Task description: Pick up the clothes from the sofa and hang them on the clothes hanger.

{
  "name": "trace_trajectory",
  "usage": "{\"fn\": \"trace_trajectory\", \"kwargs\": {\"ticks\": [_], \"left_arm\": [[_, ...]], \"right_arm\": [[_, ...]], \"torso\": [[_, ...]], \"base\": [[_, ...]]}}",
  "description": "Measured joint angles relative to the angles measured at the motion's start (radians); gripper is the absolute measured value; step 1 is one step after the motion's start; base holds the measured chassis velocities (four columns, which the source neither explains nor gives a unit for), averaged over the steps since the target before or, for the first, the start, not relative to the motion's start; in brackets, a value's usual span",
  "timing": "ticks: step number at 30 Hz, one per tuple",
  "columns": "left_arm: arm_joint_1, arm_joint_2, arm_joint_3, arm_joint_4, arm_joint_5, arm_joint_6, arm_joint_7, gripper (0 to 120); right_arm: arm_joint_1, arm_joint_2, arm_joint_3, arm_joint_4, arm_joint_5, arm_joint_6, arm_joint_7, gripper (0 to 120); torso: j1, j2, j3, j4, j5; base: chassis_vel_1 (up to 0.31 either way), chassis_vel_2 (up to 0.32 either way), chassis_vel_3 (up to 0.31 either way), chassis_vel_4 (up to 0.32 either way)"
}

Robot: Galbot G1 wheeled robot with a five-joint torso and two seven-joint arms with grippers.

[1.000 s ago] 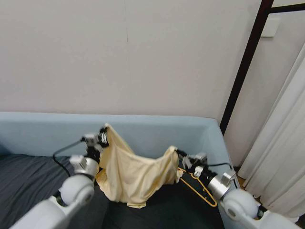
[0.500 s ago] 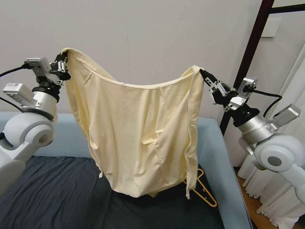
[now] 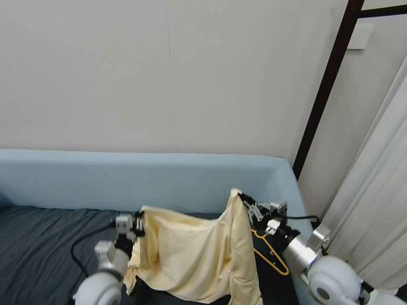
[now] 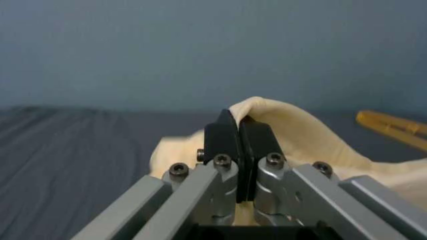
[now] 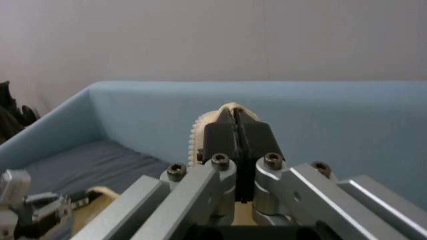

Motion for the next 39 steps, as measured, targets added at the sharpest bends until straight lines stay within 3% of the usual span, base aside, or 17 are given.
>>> {"fn": "trace_trajectory", "kwargs": {"ticks": [8, 14, 18, 24, 27, 29, 39], "left_arm": [[0.064, -0.067, 0.096, 0.175, 0.117, 0.006, -0.064, 0], [0.081, -0.063, 0.135, 0.190, 0.173, 0.023, -0.115, 2], [0.139, -0.009, 0.155, 0.116, 0.222, 0.056, -0.164, 19], [0.181, 0.028, 0.157, 0.080, 0.249, 0.100, -0.243, 36], [0.139, 0.029, 0.125, 0.121, 0.215, 0.091, -0.260, 52], [0.111, 0.023, 0.109, 0.148, 0.195, 0.073, -0.252, 54], [-0.046, -0.018, 0.079, 0.293, 0.083, -0.019, -0.134, 94]], "right_arm": [[-0.044, 0.041, -0.018, -0.033, -0.075, 0.010, 0.011, 0], [-0.049, 0.049, -0.018, -0.040, -0.083, 0.013, 0.003, 0], [-0.047, 0.059, -0.017, -0.049, -0.091, 0.014, -0.004, 0], [-0.040, 0.060, -0.013, -0.056, -0.090, 0.016, -0.010, 0], [-0.038, 0.059, -0.010, -0.062, -0.089, 0.020, -0.014, 0], [-0.038, 0.058, -0.010, -0.064, -0.089, 0.021, -0.016, 0], [-0.035, 0.052, -0.006, -0.075, -0.089, 0.022, -0.026, 0]], "torso": [[0.000, 0.000, 0.000, -0.0003, -0.0004], [0.000, 0.000, 0.000, -0.0003, -0.0005], [0.000, 0.000, 0.000, -0.0003, -0.0002], [0.000, 0.000, 0.000, 0.0001, -0.0002], [0.000, 0.000, 0.000, -0.0001, -0.0003], [0.000, 0.000, 0.000, -0.0003, -0.0002], [0.000, 0.000, 0.000, -0.0003, -0.0002]], "base": [[0.000, 0.000, 0.000, 0.000], [0.000, 0.000, 0.000, 0.000], [0.000, 0.000, 0.000, 0.000], [0.000, 0.000, 0.000, 0.000], [0.000, 0.000, 0.000, 0.000], [0.000, 0.000, 0.000, 0.000], [0.000, 0.000, 0.000, 0.000]]}}
